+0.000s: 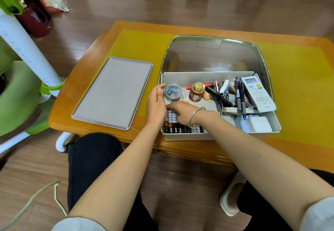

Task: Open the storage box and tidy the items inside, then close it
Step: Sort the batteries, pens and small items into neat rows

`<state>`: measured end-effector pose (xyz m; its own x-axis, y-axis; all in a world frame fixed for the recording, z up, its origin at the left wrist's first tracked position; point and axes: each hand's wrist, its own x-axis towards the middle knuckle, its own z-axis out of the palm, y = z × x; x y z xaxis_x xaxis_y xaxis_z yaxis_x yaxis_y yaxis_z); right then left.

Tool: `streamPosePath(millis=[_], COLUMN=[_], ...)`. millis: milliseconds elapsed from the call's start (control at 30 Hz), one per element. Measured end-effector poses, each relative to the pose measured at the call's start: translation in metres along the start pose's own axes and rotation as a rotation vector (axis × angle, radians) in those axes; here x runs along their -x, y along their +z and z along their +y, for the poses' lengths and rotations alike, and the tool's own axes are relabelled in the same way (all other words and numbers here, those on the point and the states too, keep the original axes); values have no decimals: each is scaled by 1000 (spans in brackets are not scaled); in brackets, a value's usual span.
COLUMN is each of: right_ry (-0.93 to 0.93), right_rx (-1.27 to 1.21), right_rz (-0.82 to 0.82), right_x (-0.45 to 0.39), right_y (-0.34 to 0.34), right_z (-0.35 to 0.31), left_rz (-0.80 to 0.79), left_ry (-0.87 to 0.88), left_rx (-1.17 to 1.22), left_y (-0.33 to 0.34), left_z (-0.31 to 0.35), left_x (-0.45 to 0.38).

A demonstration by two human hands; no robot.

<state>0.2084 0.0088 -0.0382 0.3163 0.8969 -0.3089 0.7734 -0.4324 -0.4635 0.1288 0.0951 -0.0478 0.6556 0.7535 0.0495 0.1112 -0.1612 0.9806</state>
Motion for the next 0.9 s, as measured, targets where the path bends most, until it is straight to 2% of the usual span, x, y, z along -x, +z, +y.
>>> streamPosePath(millis=[300,400,533,700,900], right_ry=[28,80,203,420,503], right_rx=[-89,-122,-152,6,261], right_rz=[50,157,383,593,512], right_x=[12,25,57,96,96], right_y=[0,-7,-25,-53,-63], right_z=[3,9,29,59,71], left_rz=[17,9,1,-8,-15], left_ry=[4,19,-8,-13,-12], left_rx=[-27,-79,-130,-160,-196], left_y=[0,-1,0,0,-1], left_z=[-1,-2,-3,-1,3], left_x=[-1,-1,-3,-2,0])
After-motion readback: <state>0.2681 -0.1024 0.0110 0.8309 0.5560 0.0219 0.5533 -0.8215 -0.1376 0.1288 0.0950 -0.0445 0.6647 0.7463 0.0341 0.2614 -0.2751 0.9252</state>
